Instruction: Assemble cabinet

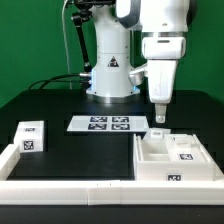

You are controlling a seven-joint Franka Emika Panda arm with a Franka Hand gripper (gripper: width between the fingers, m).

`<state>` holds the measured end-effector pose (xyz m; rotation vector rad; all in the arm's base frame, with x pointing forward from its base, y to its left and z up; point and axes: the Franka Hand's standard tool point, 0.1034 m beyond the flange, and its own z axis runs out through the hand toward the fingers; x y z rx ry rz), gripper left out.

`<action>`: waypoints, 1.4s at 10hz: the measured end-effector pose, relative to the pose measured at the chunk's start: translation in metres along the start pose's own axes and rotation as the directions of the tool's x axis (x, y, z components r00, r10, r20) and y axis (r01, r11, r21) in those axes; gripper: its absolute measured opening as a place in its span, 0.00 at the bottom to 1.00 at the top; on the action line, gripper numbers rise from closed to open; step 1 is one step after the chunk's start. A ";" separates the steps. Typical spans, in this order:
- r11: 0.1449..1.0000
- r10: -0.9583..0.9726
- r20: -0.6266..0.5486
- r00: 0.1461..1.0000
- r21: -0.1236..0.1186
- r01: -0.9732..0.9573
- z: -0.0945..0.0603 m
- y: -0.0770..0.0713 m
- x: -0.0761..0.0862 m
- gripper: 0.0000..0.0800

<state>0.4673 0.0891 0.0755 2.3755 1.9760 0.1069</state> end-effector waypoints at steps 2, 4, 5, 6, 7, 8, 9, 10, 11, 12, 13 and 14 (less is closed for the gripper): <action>0.999 0.034 -0.039 0.999 -0.016 -0.035 0.008 -0.022 0.002 1.00; 0.999 0.037 -0.053 0.998 0.004 -0.037 0.020 -0.047 -0.002 1.00; 0.999 0.041 -0.058 0.997 0.011 -0.040 0.025 -0.052 -0.002 1.00; 0.999 0.044 -0.058 0.997 0.028 -0.043 0.032 -0.058 -0.003 1.00; 0.998 0.049 -0.063 0.997 0.035 -0.047 0.038 -0.060 -0.003 1.00; 0.998 0.052 -0.064 0.997 0.044 -0.049 0.043 -0.062 -0.003 1.00; 0.997 0.056 -0.064 0.996 0.053 -0.053 0.048 -0.063 -0.003 1.00; 0.997 0.055 -0.069 0.996 0.059 -0.051 0.054 -0.065 -0.004 1.00; 0.996 0.058 -0.069 0.996 0.067 -0.053 0.058 -0.067 -0.005 1.00; 0.996 0.060 -0.071 0.996 0.073 -0.055 0.061 -0.069 -0.007 1.00; 0.996 0.063 -0.079 0.995 0.065 -0.058 0.061 -0.067 -0.006 0.84; 0.996 0.062 -0.079 0.995 0.065 -0.057 0.061 -0.067 -0.006 0.64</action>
Offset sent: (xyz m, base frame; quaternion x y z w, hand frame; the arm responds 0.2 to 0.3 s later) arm -0.0376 -0.0043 -0.0234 -0.0107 0.0128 0.0424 0.9990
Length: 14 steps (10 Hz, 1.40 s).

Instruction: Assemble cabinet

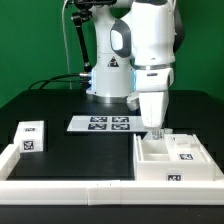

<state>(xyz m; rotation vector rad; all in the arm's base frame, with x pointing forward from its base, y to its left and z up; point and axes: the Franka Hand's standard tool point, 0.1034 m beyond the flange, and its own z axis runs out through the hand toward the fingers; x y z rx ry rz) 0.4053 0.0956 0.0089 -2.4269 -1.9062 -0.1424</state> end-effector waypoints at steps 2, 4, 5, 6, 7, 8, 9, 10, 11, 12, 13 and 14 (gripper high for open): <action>1.000 -0.006 0.000 1.000 0.000 0.006 0.000 0.000 0.000 0.42; 1.000 -0.030 0.000 1.000 0.000 0.030 0.000 0.000 0.000 0.23; 0.999 -0.040 -0.001 0.999 -0.002 0.040 0.000 0.000 0.001 0.08; 0.999 -0.042 -0.002 0.999 -0.002 0.042 -0.001 0.000 0.002 0.09; 0.999 -0.045 -0.003 0.999 -0.001 0.045 -0.001 0.000 0.003 0.09; 0.999 -0.044 -0.003 0.999 -0.001 0.044 -0.001 0.000 0.003 0.09; 0.999 -0.045 -0.003 0.999 -0.001 0.045 -0.001 0.000 0.003 0.09; 0.999 -0.048 0.007 0.999 0.007 0.048 -0.002 -0.001 0.002 0.09; 0.998 -0.061 0.034 0.998 0.018 0.060 -0.010 0.001 -0.001 0.09; 0.997 -0.074 0.052 0.996 0.016 0.073 -0.020 0.004 -0.001 0.09; 0.997 -0.080 0.069 0.994 0.023 0.079 -0.026 0.006 -0.004 0.09; 0.996 -0.088 0.089 0.992 0.027 0.086 -0.034 0.009 -0.007 0.09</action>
Offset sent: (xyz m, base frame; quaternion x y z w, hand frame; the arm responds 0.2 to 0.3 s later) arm 0.0003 0.0029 0.0012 0.0006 0.0098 -0.0303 0.9995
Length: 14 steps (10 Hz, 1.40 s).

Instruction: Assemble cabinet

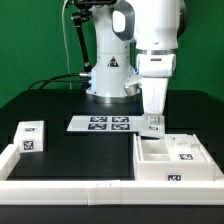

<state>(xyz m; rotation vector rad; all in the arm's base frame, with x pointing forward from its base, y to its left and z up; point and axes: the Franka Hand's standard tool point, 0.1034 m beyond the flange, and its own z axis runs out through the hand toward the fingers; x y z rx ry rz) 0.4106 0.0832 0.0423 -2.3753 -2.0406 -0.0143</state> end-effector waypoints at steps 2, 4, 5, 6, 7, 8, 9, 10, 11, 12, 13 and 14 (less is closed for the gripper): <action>1.000 -0.014 0.013 1.000 -0.001 0.014 -0.006 0.006 -0.005 0.09; 1.000 -0.010 0.013 1.000 -0.003 0.010 -0.007 0.009 -0.007 0.09; 1.000 -0.009 0.010 1.000 -0.006 0.009 -0.007 0.009 -0.007 0.09; 1.000 -0.008 -0.003 1.000 -0.022 0.008 -0.007 0.009 -0.004 0.09; 1.000 -0.006 -0.002 1.000 -0.020 0.006 -0.006 0.008 -0.005 0.09; 1.000 -0.006 -0.007 1.000 -0.030 0.005 -0.008 0.011 -0.004 0.09; 0.999 -0.007 -0.007 1.000 -0.034 0.007 -0.009 0.013 -0.004 0.09; 1.000 -0.009 0.001 1.000 -0.030 0.009 -0.011 0.017 -0.006 0.09; 0.998 0.007 -0.027 1.000 -0.069 -0.009 -0.013 0.019 0.001 0.09; 0.991 0.009 -0.083 0.996 -0.133 -0.020 -0.015 0.015 0.013 0.09; 0.992 0.007 -0.079 0.997 -0.127 -0.017 -0.012 0.010 0.011 0.09; 0.992 0.007 -0.079 0.997 -0.129 -0.017 -0.013 0.012 0.010 0.09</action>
Offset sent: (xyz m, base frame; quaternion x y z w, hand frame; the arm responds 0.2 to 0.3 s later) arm 0.0000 0.0000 0.0000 0.0000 0.0000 0.0000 1.0000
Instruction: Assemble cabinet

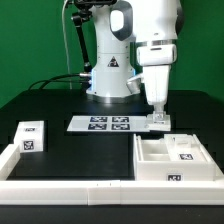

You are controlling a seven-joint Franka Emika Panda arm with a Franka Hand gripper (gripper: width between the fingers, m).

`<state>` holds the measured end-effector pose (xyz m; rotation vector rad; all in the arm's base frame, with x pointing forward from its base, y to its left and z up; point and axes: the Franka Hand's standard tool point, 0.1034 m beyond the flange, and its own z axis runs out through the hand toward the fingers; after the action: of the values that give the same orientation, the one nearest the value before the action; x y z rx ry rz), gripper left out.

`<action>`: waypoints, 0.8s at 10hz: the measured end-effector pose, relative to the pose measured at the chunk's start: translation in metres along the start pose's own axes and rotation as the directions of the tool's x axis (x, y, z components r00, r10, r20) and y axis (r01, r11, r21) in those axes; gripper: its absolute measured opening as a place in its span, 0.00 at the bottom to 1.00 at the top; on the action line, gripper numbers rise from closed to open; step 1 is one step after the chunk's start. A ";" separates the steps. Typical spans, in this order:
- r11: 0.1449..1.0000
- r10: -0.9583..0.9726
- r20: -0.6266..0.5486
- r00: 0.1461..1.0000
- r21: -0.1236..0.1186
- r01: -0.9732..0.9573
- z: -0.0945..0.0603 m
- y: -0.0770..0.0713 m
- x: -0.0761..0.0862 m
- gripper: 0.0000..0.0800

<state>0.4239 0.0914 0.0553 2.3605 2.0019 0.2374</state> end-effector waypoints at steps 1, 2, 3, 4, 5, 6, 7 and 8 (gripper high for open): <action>1.000 -0.015 0.002 1.000 0.001 0.015 0.000 0.001 -0.001 0.09; 0.999 -0.042 0.022 0.999 0.020 0.042 0.000 0.005 -0.006 0.09; 0.998 -0.059 0.029 0.998 0.025 0.058 0.001 0.009 -0.009 0.09; 0.996 -0.075 0.042 0.996 0.044 0.073 0.003 0.013 -0.013 0.09; 0.996 -0.079 0.053 0.995 0.056 0.076 0.004 0.017 -0.013 0.09; 0.996 -0.079 0.048 0.996 0.051 0.076 0.004 0.016 -0.013 0.09; 0.996 -0.079 0.049 0.996 0.054 0.076 0.004 0.015 -0.013 0.09; 0.996 -0.079 0.049 0.996 0.054 0.076 0.004 0.015 -0.013 0.09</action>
Offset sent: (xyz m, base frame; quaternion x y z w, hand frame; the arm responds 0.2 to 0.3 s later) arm 0.0179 -0.0128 -0.0038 0.0351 -0.0104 -0.0541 0.9979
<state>0.4371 0.0764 0.0516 2.2879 2.0957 0.1226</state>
